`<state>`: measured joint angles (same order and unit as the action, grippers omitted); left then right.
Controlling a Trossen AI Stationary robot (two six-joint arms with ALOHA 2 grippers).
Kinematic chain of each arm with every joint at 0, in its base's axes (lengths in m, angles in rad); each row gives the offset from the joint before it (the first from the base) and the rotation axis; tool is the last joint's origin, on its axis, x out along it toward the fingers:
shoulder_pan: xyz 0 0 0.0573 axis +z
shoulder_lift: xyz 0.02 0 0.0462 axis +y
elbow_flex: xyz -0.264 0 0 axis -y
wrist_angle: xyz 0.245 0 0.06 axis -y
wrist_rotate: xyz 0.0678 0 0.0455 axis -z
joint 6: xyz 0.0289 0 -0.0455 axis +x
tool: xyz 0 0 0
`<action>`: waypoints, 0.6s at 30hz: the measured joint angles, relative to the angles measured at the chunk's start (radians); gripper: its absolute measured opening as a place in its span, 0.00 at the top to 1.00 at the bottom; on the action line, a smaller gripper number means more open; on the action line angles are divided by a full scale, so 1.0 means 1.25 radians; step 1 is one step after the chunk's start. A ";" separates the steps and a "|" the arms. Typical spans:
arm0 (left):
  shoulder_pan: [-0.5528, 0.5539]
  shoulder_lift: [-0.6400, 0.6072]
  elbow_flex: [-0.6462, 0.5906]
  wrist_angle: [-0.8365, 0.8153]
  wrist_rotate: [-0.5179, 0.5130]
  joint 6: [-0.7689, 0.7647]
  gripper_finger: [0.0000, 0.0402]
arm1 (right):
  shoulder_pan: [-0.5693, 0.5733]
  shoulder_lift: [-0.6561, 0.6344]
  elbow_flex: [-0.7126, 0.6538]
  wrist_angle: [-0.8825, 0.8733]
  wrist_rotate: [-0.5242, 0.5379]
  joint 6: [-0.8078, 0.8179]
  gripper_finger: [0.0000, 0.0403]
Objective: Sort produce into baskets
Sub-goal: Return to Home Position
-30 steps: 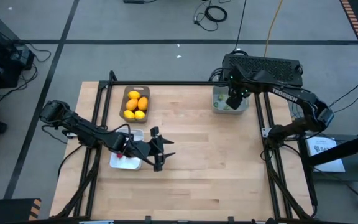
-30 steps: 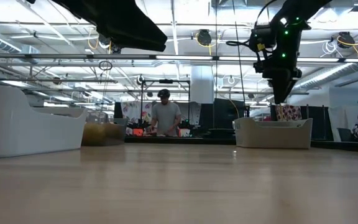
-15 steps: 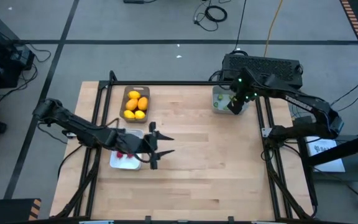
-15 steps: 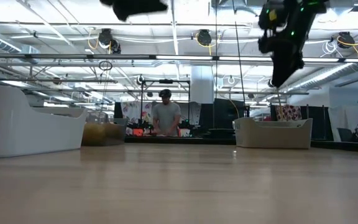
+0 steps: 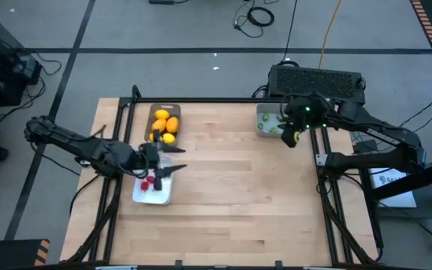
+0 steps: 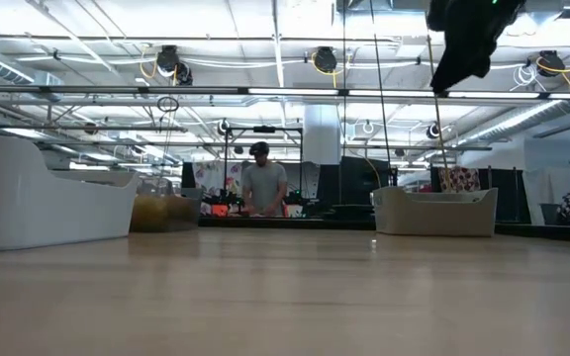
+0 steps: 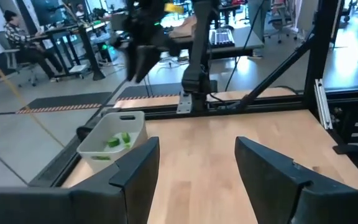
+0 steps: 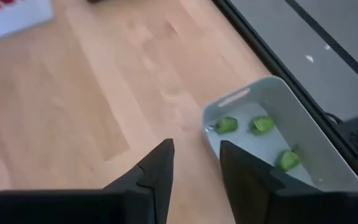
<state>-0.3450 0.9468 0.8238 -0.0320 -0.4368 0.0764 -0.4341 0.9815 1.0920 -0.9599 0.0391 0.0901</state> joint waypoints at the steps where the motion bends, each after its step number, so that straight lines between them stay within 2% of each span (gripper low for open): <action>1: 0.000 -0.017 0.000 -0.017 -0.004 -0.007 0.46 | 0.010 -0.011 0.000 0.001 0.000 0.007 0.70; 12: 0.000 -0.181 -0.001 -0.286 -0.101 -0.110 0.46 | 0.143 -0.094 -0.003 0.068 0.012 0.078 0.77; 18: 0.000 -0.280 -0.084 -0.315 -0.108 -0.162 0.46 | 0.223 -0.147 -0.134 0.236 0.014 0.087 0.80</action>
<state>-0.3450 0.5963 0.7186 -0.4262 -0.5712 -0.1260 -0.1558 0.7973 0.9239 -0.6653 0.0563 0.1989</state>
